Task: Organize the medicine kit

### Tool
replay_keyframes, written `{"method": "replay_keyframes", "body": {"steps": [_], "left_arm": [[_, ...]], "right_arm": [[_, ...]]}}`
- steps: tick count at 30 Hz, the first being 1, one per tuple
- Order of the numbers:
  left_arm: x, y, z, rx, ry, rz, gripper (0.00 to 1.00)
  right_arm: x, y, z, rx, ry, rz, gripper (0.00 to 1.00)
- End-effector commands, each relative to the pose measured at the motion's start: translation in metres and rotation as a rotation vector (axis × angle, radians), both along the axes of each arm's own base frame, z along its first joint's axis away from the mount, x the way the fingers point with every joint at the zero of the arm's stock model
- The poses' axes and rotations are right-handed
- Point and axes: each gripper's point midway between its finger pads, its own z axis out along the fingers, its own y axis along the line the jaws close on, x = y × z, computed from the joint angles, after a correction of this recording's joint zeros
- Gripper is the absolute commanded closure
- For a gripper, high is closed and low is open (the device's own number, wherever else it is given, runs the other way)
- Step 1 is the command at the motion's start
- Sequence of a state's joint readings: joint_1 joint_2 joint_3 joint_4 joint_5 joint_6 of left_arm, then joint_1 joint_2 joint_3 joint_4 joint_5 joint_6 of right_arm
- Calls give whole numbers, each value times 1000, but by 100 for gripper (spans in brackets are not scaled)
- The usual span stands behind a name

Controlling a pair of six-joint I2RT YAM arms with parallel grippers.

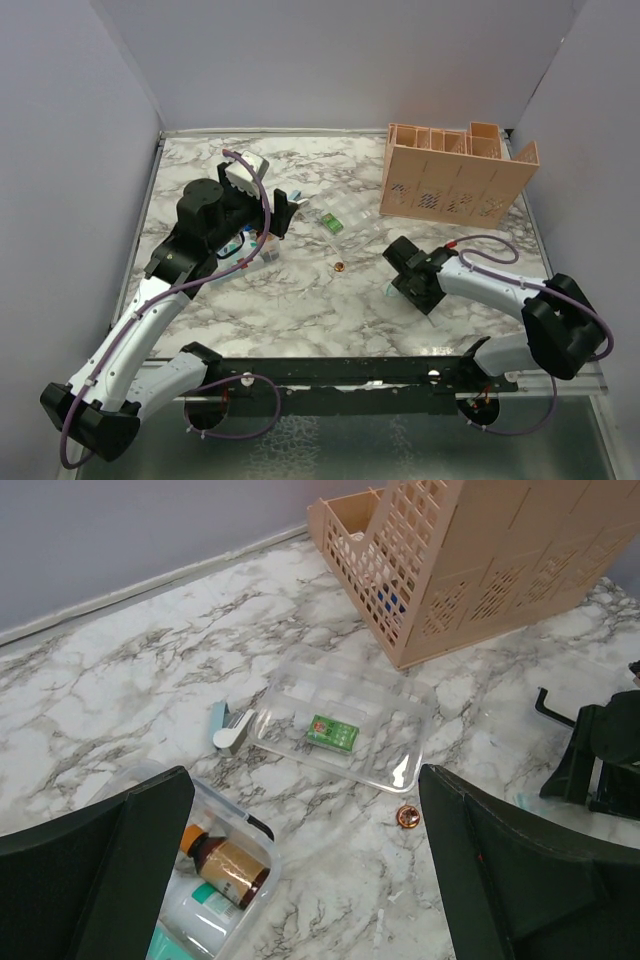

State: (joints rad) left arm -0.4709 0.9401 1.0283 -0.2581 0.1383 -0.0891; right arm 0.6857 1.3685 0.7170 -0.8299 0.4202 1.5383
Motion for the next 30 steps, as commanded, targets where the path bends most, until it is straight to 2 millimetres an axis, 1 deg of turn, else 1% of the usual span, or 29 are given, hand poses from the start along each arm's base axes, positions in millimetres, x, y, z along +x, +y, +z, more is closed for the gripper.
{"method": "replay_keyframes", "body": {"steps": [1,5,9,13,18,22,25,27,28,30], "left_arm": [[-4,-5,19,-47,-40,-26,1],[-5,-5,18,-49,-38,-28,1],[-5,-4,20,-44,-45,-22,1],[-4,-4,21,-41,-48,-21,1],[-5,-4,20,-41,-45,-25,1],[-5,-5,19,-41,-43,-27,1],[-5,-6,18,-44,-38,-32,1],[-4,-7,18,-44,-35,-34,1],[-4,-7,17,-44,-34,-36,1],[-5,-7,18,-45,-34,-38,1]], "right_arm": [[19,11,-4,25,-23,31,39],[27,21,-9,34,0,113,42],[35,31,-13,13,32,254,47],[42,37,-16,-19,59,352,57],[56,48,-9,-20,27,472,68],[64,58,1,4,-22,534,72],[66,62,6,20,-45,538,74],[66,62,5,30,-46,522,74],[65,62,4,35,-44,507,73],[62,59,1,37,-26,465,67]]}}
